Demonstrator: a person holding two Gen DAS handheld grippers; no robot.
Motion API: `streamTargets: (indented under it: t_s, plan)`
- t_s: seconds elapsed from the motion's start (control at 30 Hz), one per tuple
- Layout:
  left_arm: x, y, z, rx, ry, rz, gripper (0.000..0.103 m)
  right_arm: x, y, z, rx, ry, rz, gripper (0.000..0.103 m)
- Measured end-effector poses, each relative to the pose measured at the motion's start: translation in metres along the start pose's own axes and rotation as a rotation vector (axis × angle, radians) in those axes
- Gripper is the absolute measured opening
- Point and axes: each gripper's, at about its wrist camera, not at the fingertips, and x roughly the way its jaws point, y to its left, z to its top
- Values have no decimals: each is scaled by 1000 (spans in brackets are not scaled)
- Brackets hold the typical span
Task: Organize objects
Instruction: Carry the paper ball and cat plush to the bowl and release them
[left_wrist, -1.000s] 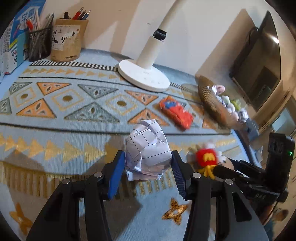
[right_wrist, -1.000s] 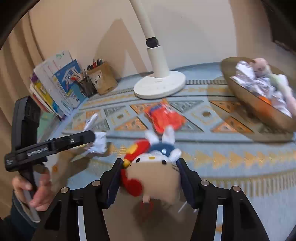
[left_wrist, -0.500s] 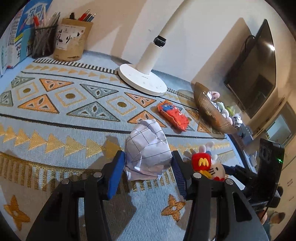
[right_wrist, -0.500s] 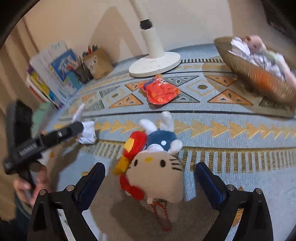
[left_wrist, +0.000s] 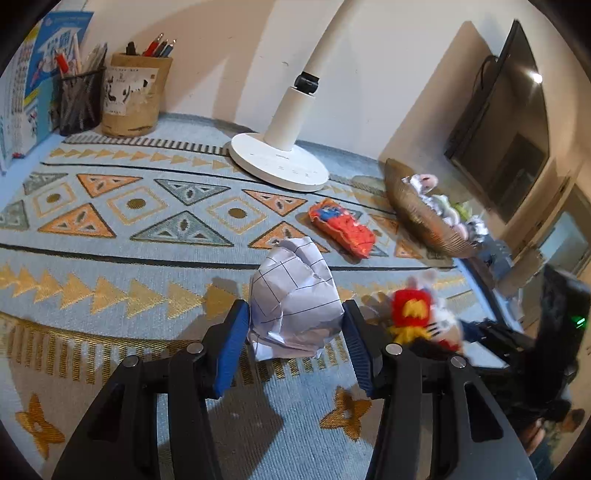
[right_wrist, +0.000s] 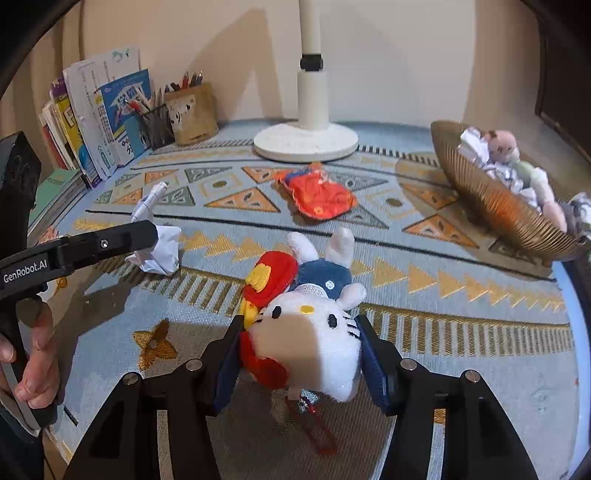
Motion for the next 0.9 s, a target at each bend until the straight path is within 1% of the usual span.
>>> streamTargets:
  t_s: [0.03,0.1,0.13,0.2,0.27,0.33,0.4,0.43,0.53,0.6,0.7,0.73,0.77,0.8,0.83,0.87,0.9]
  plan:
    - [-1,-6,1,29,4,19,48,-3,-1,0,8,-11,3,56]
    - [-8,-25,9,114,-2,18,48,-10,-7,1,37,-34,34,56]
    - [-13,-37,16,158,-13,6,48,-15,-13,2,63,-48,74,56]
    - [-17,-58,36,209,-24,-42,48,-24,-30,3,117,-62,144,56]
    - [-13,-76,59,222,-28,-89,48,-35,-54,9,174,-79,155,56]
    - [0,-100,88,227,-30,-160,48,-54,-78,21,218,-134,125,56]
    - [14,-122,110,236,-46,-200,48,-74,-103,34,270,-208,65,56]
    - [24,-133,121,239,-47,-226,48,-86,-118,42,308,-249,19,56]
    - [57,-161,146,213,-20,-306,48,-108,-156,56,410,-339,-63,57]
    - [84,-176,156,204,7,-338,48,-113,-174,63,451,-372,-84,57]
    - [119,-192,163,206,38,-368,51,-107,-191,76,465,-378,-91,57]
    - [128,-195,163,204,47,-374,61,-102,-194,80,458,-371,-102,57]
    - [139,-197,164,198,57,-362,80,-98,-196,83,451,-365,-116,60]
    - [149,-195,163,178,66,-335,84,-91,-198,86,445,-355,-134,78]
    - [155,-192,160,157,71,-328,83,-86,-201,87,440,-345,-143,102]
    - [160,-185,158,136,95,-339,83,-77,-205,90,434,-311,-163,103]
    - [162,-180,154,121,113,-358,83,-72,-209,88,438,-297,-194,103]
